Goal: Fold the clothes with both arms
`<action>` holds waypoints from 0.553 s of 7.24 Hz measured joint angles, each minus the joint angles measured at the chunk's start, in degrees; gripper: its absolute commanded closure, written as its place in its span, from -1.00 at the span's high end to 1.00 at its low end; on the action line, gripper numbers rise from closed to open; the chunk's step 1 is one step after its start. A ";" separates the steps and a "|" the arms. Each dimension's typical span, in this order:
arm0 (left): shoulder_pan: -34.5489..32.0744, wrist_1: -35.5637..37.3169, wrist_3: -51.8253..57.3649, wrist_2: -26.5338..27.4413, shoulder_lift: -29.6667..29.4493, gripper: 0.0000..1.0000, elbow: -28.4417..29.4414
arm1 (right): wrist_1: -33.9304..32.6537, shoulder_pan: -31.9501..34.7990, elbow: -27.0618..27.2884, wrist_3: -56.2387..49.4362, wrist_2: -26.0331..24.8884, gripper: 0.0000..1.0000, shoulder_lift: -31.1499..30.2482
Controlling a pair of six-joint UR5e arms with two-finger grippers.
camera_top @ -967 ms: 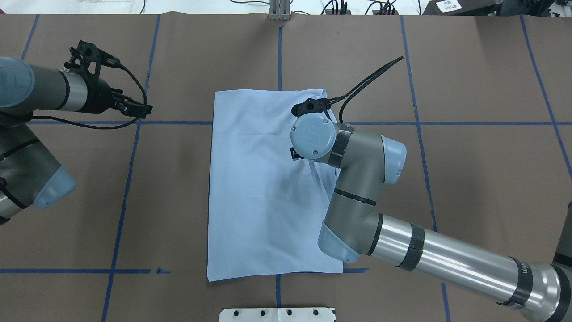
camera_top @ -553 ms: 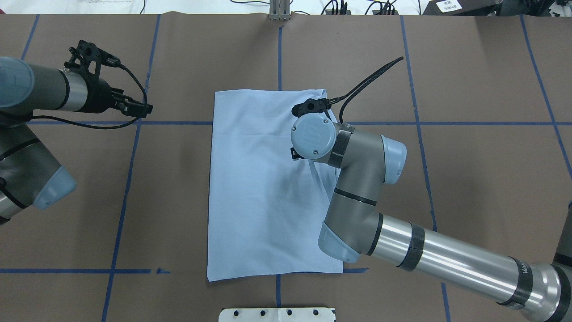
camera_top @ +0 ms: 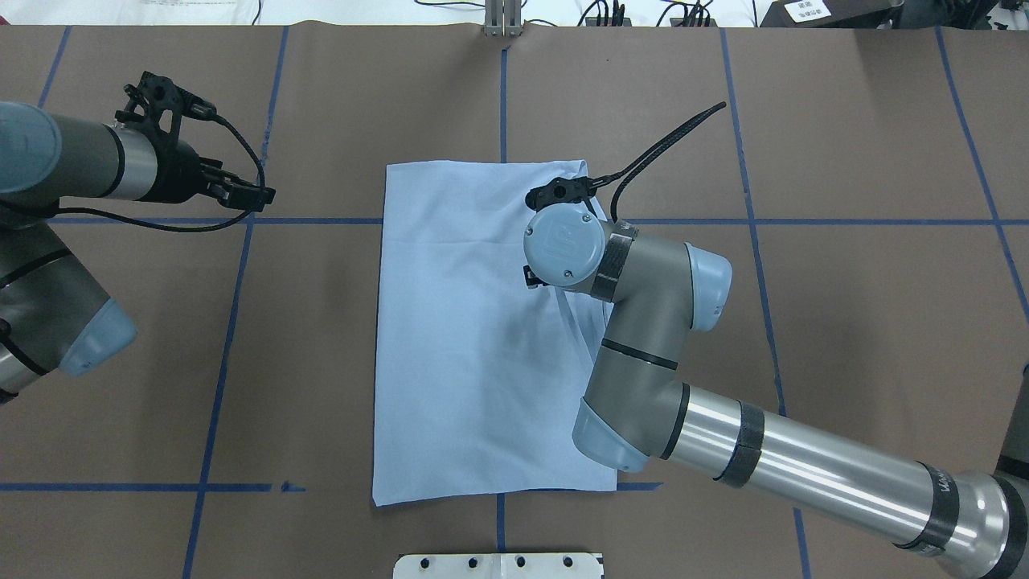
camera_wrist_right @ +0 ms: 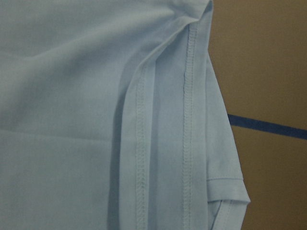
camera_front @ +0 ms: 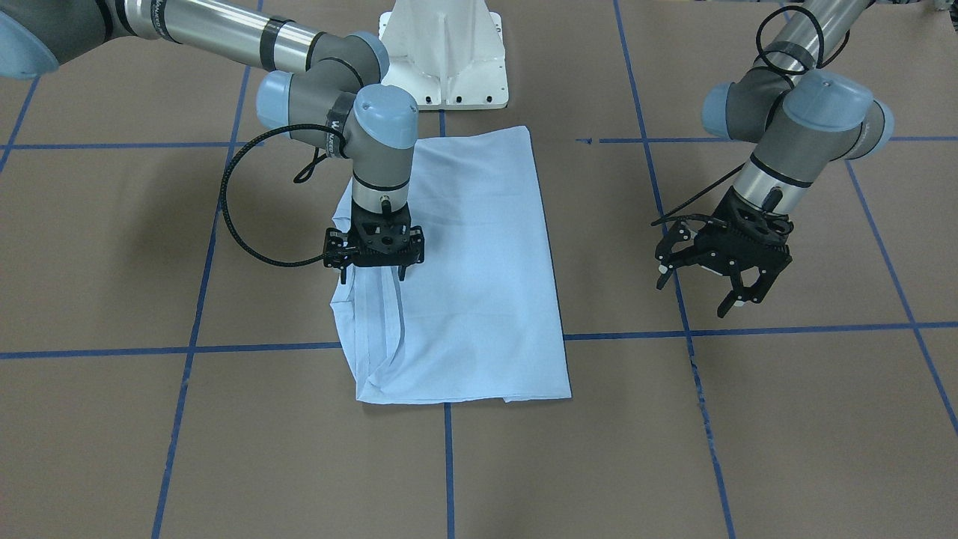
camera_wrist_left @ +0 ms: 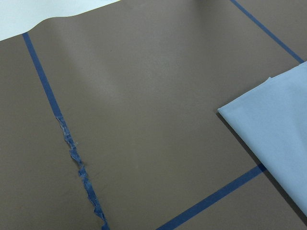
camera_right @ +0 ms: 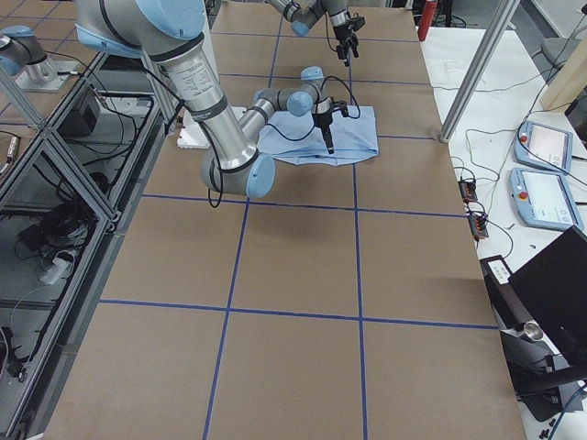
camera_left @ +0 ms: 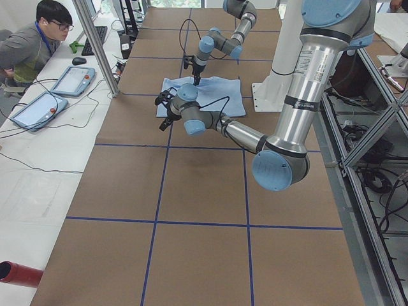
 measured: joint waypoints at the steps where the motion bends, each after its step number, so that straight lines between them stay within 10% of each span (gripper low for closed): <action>1: 0.00 0.00 -0.03 0.00 0.01 1.00 -0.02 | -0.02 0.00 -0.03 0.00 0.00 1.00 -0.22; 4: 0.00 0.00 -0.04 0.00 0.03 1.00 0.03 | -2.80 0.26 0.03 -1.94 0.06 1.00 -0.85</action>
